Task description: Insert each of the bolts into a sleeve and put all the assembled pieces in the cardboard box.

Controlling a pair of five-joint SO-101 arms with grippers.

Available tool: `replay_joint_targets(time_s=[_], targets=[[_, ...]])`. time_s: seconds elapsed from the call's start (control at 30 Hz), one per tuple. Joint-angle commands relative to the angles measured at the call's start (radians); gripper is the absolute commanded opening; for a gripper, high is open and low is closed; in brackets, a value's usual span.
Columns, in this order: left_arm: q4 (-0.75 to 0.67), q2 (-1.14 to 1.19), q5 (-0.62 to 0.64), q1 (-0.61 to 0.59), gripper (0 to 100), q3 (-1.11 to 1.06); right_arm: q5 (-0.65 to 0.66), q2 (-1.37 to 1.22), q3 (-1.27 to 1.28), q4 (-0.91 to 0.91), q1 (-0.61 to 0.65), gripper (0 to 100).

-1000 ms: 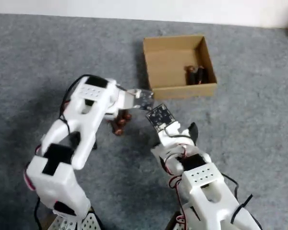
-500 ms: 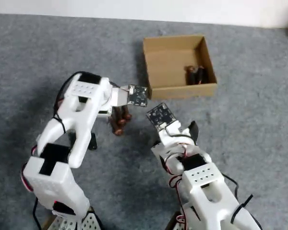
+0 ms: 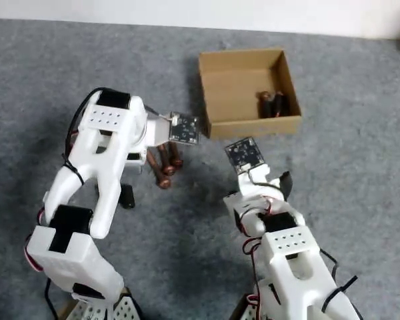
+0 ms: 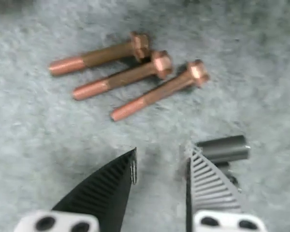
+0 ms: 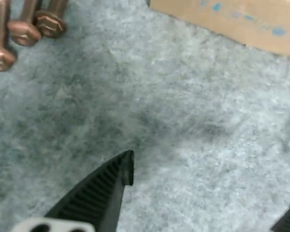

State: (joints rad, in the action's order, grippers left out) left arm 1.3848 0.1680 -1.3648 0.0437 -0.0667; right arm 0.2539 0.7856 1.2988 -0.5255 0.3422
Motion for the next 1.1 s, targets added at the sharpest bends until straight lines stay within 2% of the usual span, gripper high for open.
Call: replay_joint_targets(time_s=[0.0, 0.1, 0.33, 0.7, 0.8, 0.93, 1.07], targets=[[0.068, -0.051, -1.059, -0.012, 17, 0.010, -0.012, 0.016, -0.013, 0.022, -0.016, 45.4], [0.068, -0.050, -1.135, 0.002, 17, 0.010, -0.012, 0.016, -0.013, 0.022, -0.016, 45.4], [0.049, 0.087, -1.134, 0.028, 17, 0.050, -0.014, 0.016, -0.010, 0.064, -0.041, 45.4], [0.049, 0.182, -0.901, 0.031, 16, 0.140, -0.028, 0.016, -0.007, 0.097, -0.067, 45.4], [0.049, 0.182, -0.941, 0.031, 17, 0.140, -0.072, 0.016, -0.012, 0.099, -0.097, 45.4], [0.043, 0.188, -1.079, 0.033, 17, 0.140, -0.071, 0.016, -0.012, 0.101, -0.099, 45.4], [0.041, 0.189, -1.103, 0.056, 17, 0.142, -0.071, 0.016, -0.005, 0.133, -0.101, 45.4]])
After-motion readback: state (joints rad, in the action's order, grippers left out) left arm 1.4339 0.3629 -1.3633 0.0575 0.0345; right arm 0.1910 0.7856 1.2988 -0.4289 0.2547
